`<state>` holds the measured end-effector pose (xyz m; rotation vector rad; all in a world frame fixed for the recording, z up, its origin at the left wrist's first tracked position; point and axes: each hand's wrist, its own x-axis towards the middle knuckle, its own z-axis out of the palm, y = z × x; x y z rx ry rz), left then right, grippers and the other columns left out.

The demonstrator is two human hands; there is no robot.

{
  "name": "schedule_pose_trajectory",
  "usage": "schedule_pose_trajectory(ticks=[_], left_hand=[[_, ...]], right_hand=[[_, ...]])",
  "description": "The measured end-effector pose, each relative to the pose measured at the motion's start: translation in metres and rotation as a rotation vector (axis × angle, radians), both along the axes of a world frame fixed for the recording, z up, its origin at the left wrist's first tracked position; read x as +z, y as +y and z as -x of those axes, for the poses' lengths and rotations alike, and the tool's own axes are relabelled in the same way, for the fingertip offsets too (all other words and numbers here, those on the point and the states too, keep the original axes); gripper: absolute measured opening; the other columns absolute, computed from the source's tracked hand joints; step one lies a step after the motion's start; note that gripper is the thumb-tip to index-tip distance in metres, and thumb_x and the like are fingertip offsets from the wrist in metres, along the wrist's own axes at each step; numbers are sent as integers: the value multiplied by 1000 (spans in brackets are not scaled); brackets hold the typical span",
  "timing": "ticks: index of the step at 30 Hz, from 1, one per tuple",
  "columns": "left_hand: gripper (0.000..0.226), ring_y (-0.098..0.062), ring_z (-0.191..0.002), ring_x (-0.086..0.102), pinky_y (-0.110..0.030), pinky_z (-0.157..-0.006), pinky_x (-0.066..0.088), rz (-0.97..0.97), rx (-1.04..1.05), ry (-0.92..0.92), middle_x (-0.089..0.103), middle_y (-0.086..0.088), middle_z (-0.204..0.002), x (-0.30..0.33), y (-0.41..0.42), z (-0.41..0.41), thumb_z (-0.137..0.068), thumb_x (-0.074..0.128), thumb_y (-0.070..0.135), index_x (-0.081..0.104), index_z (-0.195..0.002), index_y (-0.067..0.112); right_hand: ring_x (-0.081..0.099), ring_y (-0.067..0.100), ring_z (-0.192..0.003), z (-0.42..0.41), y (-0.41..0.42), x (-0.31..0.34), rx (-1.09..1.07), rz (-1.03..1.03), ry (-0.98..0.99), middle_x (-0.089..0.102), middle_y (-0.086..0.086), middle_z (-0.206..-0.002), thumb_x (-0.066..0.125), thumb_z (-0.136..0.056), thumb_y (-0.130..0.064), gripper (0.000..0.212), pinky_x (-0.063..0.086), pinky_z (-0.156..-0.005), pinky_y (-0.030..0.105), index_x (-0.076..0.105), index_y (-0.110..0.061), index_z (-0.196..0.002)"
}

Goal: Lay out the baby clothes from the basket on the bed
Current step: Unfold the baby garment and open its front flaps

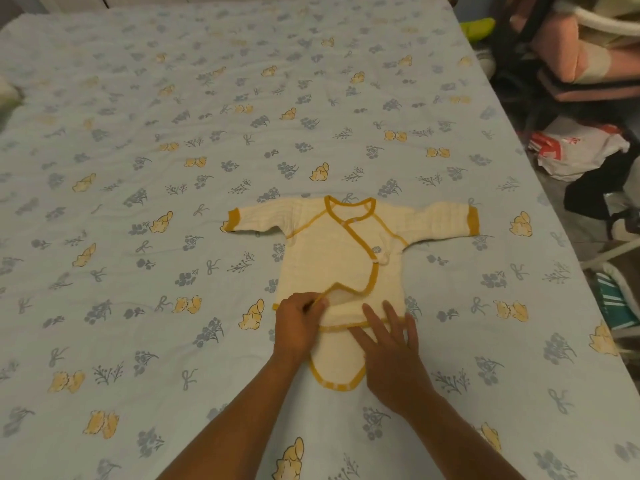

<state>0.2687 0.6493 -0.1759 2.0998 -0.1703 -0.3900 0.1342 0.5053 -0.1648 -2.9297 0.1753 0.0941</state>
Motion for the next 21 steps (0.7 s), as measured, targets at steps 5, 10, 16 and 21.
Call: schedule_pose_trajectory(ticks=[5, 10, 16, 21], left_hand=[[8, -7, -57, 51, -25, -59, 40, 54, 183, 41, 60, 3, -63, 7, 12, -14, -87, 69, 27, 66, -81, 23], [27, -6, -63, 65, -17, -57, 44, 42, 329, 37, 69, -1, -75, 26, 32, -41, -86, 72, 29, 58, -110, 32], [46, -14, -73, 65, -23, -60, 46, 9, 538, 56, 67, -4, -85, 30, 58, -65, -87, 71, 28, 53, -129, 22], [67, -26, -85, 65, -35, -72, 46, -93, 617, 68, 65, -5, -87, 17, 71, -66, -89, 69, 27, 35, -146, 22]], right_hand=[[55, 30, -126, -36, 8, 17, 25, -118, -43, 57, 9, -139, 69, -77, -12, 56, 43, -103, 54, 61, -13, -132], [35, 26, -141, -58, -22, 37, -137, -379, -120, 33, 11, -156, 51, -95, -18, 61, 34, -113, 39, 30, -13, -152], [25, 33, -142, -58, -63, 41, -497, -422, 32, 18, 14, -160, 45, -98, -37, 69, 31, -111, 47, 11, -19, -156], [25, 35, -142, -47, -82, 32, -684, -406, 78, 16, 13, -160, 53, -91, -51, 87, 30, -111, 48, 7, -17, -156]])
